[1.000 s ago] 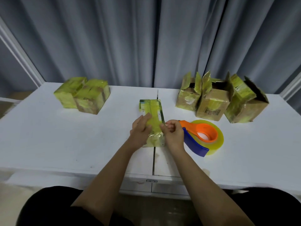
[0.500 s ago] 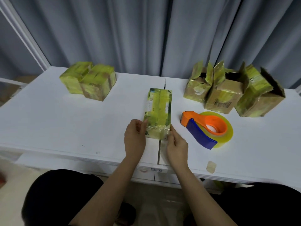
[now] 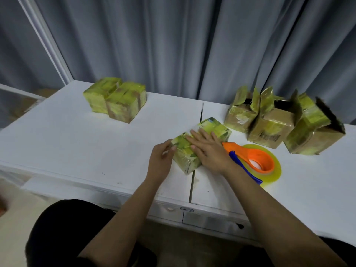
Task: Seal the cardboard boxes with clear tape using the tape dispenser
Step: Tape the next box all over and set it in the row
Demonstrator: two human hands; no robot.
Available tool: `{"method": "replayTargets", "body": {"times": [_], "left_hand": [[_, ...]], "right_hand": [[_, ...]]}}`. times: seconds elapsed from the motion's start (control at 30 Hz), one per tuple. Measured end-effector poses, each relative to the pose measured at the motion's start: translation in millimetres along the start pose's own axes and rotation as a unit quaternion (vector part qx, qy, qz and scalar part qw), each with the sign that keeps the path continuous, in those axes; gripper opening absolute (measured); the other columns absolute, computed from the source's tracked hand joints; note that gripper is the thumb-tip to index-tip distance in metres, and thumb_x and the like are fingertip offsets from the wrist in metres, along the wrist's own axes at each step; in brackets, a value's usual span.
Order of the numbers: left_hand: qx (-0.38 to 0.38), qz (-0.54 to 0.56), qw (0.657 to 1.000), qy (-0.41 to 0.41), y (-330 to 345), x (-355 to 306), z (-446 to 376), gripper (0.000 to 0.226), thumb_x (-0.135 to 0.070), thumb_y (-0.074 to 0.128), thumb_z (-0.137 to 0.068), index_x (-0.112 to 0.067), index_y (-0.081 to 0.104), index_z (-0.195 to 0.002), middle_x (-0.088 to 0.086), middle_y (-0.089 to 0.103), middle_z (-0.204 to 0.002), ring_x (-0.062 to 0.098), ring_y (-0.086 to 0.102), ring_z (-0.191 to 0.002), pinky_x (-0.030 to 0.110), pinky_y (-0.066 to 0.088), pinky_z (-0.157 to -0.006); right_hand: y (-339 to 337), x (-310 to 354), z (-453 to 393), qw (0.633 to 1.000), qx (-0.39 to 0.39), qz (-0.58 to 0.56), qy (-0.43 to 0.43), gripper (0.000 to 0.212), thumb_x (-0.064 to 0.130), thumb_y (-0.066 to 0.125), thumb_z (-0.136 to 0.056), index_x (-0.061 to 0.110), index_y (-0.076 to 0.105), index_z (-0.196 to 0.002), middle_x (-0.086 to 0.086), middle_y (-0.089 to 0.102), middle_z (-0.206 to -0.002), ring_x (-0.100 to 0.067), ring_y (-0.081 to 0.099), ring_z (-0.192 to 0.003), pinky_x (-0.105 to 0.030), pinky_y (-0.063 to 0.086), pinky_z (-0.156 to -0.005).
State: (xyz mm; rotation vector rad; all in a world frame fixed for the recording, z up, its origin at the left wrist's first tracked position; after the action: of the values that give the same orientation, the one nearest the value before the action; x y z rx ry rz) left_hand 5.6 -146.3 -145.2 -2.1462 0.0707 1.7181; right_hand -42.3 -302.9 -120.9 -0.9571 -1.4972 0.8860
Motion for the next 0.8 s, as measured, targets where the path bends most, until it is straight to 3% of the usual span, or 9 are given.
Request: {"method": "replayTargets", "body": {"times": [0.07, 0.13, 0.23, 0.37, 0.43, 0.57, 0.67, 0.73, 0.8], "left_hand": [[-0.063, -0.005, 0.997, -0.036, 2, 1, 9, 0.020, -0.013, 0.050, -0.097, -0.013, 0.066, -0.111, -0.001, 0.067, -0.099, -0.005, 0.056, -0.087, 0.007, 0.039, -0.074], [-0.097, -0.001, 0.991, -0.091, 14, 7, 23, 0.038, -0.012, 0.046, -0.098, -0.017, 0.052, -0.135, 0.003, 0.061, -0.123, 0.005, 0.054, -0.106, 0.005, 0.037, -0.089], [-0.017, 0.053, 0.992, -0.114, 45, 3, 40, 0.069, 0.001, 0.038, -0.095, -0.025, 0.012, -0.152, -0.003, 0.032, -0.153, 0.005, 0.034, -0.133, 0.016, 0.028, -0.107], [0.060, -0.014, 0.995, -0.080, 39, 7, 48, 0.082, 0.008, 0.040, -0.089, -0.026, -0.002, -0.151, -0.006, 0.018, -0.156, 0.003, 0.026, -0.134, 0.006, 0.022, -0.096], [0.059, -0.037, 0.996, -0.052, 28, 3, 49, 0.081, -0.003, 0.048, -0.091, -0.030, -0.001, -0.149, -0.005, 0.016, -0.157, 0.011, 0.025, -0.141, 0.015, 0.024, -0.106], [0.071, -0.074, 0.994, 0.027, 24, -3, 21, 0.112, -0.062, 0.065, -0.075, -0.027, -0.021, -0.137, -0.012, -0.023, -0.150, 0.002, -0.021, -0.140, 0.016, -0.005, -0.114], [0.126, -0.075, 0.987, 0.069, 24, 0, -2, 0.104, -0.059, 0.068, -0.073, -0.028, -0.001, -0.144, -0.004, -0.005, -0.157, -0.014, -0.006, -0.138, 0.007, 0.006, -0.110], [0.112, -0.073, 0.986, 0.095, 20, 6, -8, 0.086, -0.049, 0.066, -0.075, -0.028, 0.015, -0.142, 0.006, 0.019, -0.154, -0.016, 0.011, -0.135, 0.006, 0.014, -0.108], [0.107, -0.058, 0.988, 0.095, 21, 11, -9, 0.079, -0.040, 0.064, -0.076, -0.031, 0.018, -0.140, 0.004, 0.022, -0.153, -0.018, 0.014, -0.134, 0.004, 0.016, -0.106]], "right_hand": [[7, -5, -5, 1.000, 0.001, 0.011, 0.011, 0.042, 0.034, 0.028, -0.105, 0.039, 0.029, -0.147, 0.014, 0.018, -0.158, -0.005, 0.003, -0.147, -0.024, -0.013, -0.113], [9, -4, -4, 1.000, -0.022, -0.003, 0.017, 0.041, 0.036, 0.027, -0.105, 0.041, 0.031, -0.145, 0.015, 0.021, -0.157, -0.004, 0.007, -0.146, -0.022, -0.008, -0.112], [10, -2, -4, 0.999, -0.031, -0.010, 0.019, 0.047, 0.042, 0.020, -0.098, 0.040, 0.033, -0.144, 0.016, 0.022, -0.155, -0.004, 0.010, -0.145, -0.019, -0.008, -0.110], [11, -3, -4, 0.999, -0.030, -0.018, 0.023, 0.049, 0.043, 0.019, -0.097, 0.039, 0.036, -0.143, 0.017, 0.022, -0.155, -0.004, 0.011, -0.145, -0.013, -0.013, -0.106], [11, -3, -4, 0.999, -0.036, -0.021, 0.018, 0.048, 0.042, 0.021, -0.098, 0.039, 0.037, -0.143, 0.016, 0.023, -0.155, -0.005, 0.012, -0.145, -0.013, -0.013, -0.107], [9, -2, -3, 0.998, -0.054, -0.025, 0.018, 0.049, 0.043, 0.020, -0.097, 0.039, 0.040, -0.142, 0.018, 0.024, -0.154, -0.004, 0.012, -0.145, -0.013, -0.014, -0.107], [9, -3, -4, 0.998, -0.056, -0.025, 0.022, 0.050, 0.043, 0.020, -0.097, 0.038, 0.040, -0.142, 0.017, 0.025, -0.154, -0.004, 0.012, -0.145, -0.012, -0.016, -0.106], [10, -3, -4, 0.997, -0.063, -0.027, 0.023, 0.049, 0.043, 0.022, -0.097, 0.038, 0.041, -0.142, 0.017, 0.027, -0.153, -0.005, 0.014, -0.145, -0.013, -0.015, -0.107], [10, -3, -4, 0.997, -0.067, -0.031, 0.024, 0.048, 0.042, 0.023, -0.098, 0.038, 0.042, -0.141, 0.017, 0.028, -0.153, -0.005, 0.015, -0.145, -0.013, -0.015, -0.107]]}}
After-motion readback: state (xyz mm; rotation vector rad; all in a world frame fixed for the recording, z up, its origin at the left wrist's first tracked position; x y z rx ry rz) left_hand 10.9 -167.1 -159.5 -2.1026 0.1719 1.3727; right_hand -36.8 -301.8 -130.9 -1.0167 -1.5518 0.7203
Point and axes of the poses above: each hand's wrist, its own z-axis away from the middle knuckle, its own y-axis out of the palm, x = y × z, the point moved 6 cm from there along -z, towards the middle knuckle
